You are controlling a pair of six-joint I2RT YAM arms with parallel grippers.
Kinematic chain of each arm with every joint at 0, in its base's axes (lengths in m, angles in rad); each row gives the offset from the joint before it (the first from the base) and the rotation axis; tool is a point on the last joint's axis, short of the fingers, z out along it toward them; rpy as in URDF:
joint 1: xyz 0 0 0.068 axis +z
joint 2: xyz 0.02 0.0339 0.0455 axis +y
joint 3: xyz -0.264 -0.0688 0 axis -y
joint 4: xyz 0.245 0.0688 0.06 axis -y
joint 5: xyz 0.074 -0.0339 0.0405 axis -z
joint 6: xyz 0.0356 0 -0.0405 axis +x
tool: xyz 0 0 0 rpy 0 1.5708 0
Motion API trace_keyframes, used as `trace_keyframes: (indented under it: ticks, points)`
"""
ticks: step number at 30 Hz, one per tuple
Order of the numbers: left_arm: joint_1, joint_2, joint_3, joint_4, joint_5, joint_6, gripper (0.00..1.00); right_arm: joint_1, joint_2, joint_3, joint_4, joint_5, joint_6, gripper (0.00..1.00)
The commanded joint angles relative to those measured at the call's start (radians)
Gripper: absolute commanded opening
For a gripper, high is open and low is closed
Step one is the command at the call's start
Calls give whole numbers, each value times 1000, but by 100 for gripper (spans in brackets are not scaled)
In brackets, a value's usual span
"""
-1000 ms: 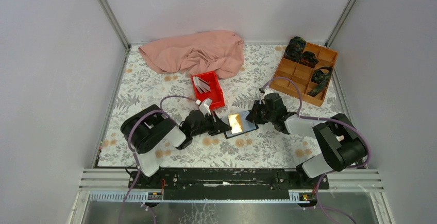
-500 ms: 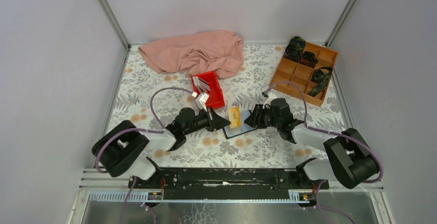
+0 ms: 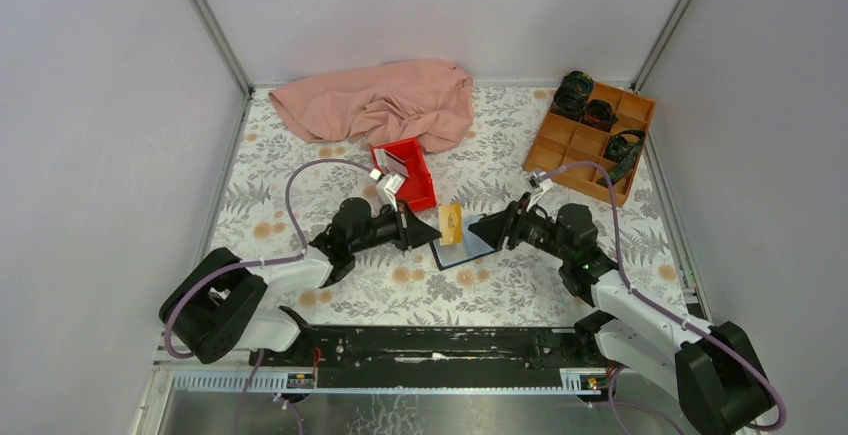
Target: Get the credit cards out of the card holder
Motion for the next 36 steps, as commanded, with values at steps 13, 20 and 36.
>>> trace_keyframes:
  ticks: [13, 20, 36]
  points:
    - [11, -26, 11, 245, 425, -17, 0, 4, -70, 70, -7, -172, -56, 56]
    - [12, 5, 18, 291, 482, -42, 0, 4, -95, 88, 15, -279, -35, 42]
    - [12, -3, 14, 329, 431, -8, 38, 4, -138, 95, -21, -290, -1, 0]
